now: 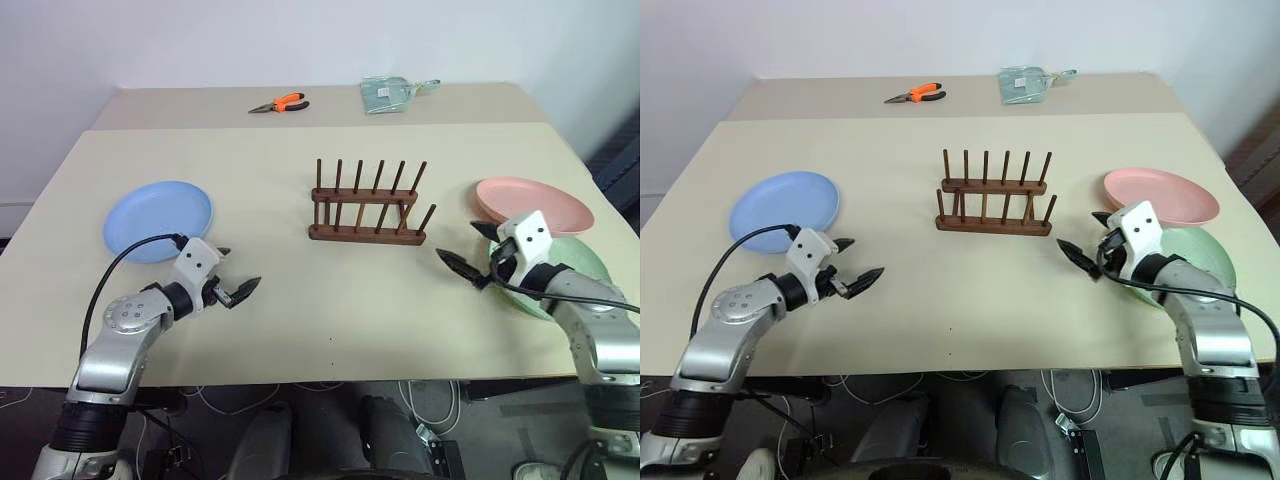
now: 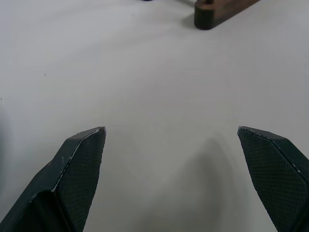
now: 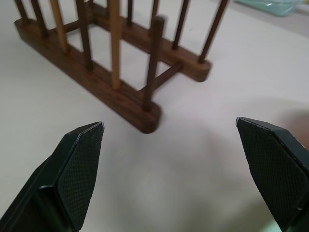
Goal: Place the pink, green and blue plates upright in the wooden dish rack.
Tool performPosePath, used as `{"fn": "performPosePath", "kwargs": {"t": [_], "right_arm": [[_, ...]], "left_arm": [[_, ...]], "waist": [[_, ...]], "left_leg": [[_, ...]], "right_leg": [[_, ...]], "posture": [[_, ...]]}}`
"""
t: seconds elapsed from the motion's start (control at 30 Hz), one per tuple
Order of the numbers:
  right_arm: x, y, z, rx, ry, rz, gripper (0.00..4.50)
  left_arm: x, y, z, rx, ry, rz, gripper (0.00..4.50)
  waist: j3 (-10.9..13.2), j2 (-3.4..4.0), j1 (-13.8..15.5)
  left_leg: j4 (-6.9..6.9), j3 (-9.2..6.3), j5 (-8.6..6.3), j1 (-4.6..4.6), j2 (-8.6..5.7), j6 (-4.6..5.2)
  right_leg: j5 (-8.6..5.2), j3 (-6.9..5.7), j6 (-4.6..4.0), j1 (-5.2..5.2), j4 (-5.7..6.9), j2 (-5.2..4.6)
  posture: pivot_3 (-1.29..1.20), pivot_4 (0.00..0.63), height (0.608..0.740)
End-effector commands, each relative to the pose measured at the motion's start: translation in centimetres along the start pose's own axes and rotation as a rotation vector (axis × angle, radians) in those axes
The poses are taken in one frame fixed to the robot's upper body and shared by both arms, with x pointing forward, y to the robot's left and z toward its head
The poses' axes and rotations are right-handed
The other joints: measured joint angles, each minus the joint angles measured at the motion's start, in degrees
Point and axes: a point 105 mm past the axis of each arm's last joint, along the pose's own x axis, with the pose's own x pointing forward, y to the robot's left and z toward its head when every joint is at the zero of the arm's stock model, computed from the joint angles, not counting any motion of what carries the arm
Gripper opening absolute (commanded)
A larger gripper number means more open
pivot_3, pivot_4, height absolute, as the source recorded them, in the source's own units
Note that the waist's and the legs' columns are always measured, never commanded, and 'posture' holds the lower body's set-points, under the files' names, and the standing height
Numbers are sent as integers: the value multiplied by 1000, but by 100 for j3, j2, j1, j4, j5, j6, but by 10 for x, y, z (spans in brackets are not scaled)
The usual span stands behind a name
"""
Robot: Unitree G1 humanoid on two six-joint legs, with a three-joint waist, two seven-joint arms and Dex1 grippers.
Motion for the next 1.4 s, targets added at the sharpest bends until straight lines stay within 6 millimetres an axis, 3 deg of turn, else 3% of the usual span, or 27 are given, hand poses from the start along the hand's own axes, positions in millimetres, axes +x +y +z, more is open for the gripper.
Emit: {"fn": "performPosePath", "kwargs": {"t": [0.03, 0.23, 0.43, 0.57, 0.67, 0.8, 0.9, 1.1, 1.27, 1.4], "right_arm": [[7, -2, 17, -60, -58, -18, 4500], [17, 2, 17, -67, -55, -11, 4500], [7, 29, 16, 3, -41, 60, 4500], [-1, 41, 13, -9, -39, 0, 4500], [-5, 62, 9, -1, -41, -4, 4500], [-10, 82, 3, 24, -36, -32, 4500], [-16, 90, -2, 30, -22, -49, 4500], [-18, 88, -7, 2, 5, -60, 4500], [-26, 80, -11, -34, 45, -36, 4500], [-43, 74, -15, -36, 108, 24, 4500]], "left_arm": [[3, 1, 9, 35, -35, 9, 4479], [17, -6, 7, 19, -52, -25, 4479], [63, -16, 18, 41, -52, -231, 4479], [97, -17, 20, 114, -18, -333, 4479], [119, -23, 26, 130, -10, -407, 4479], [136, -32, 31, 135, 0, -452, 4479], [145, -42, 36, 103, -15, -478, 3684], [147, -55, 34, 102, -38, -517, 810], [131, -66, 30, 151, -104, -608, 725], [101, -84, 27, 237, -141, -752, 725]], "waist": [[0, 0, -3], [0, 0, 0], [-1, -2, 146], [-2, -4, 129], [-5, -10, 132], [-7, -11, 132], [-8, -13, 140], [-10, -19, 132], [-11, -16, 110], [-13, -14, 112]], "left_leg": [[0, 0, 0, 0, 0, 0], [-2, 0, 0, 1, -1, 0], [6, -5, 0, -3, -5, 0], [7, -6, 1, -6, -8, 0], [6, -6, 0, -6, -6, 0], [7, -4, 0, -6, -7, 1], [8, -4, -1, -6, -7, 2], [11, -6, -1, -2, -8, 2], [6, -8, -1, 0, -7, 3], [3, -9, -3, 0, -5, 5]], "right_leg": [[0, 0, 0, -1, 0, 0], [8, -1, 13, -1, 0, 0], [8, -5, 14, 1, 0, 0], [9, -10, 16, 1, -2, -1], [9, -12, 17, 0, -3, 0], [7, -12, 22, 2, -4, -2], [-6, -12, 44, 3, -4, -2], [-7, -12, 46, 9, -2, -2], [-8, -11, 46, 6, 2, -2], [-1, -9, 33, 7, 2, -2]], "posture": [[0, 150, 740], [0, 150, 740], [0, 150, 740], [0, 150, 740], [0, 150, 740], [0, 150, 740], [0, 150, 740], [0, 150, 740], [0, 150, 740], [0, 150, 740]]}}
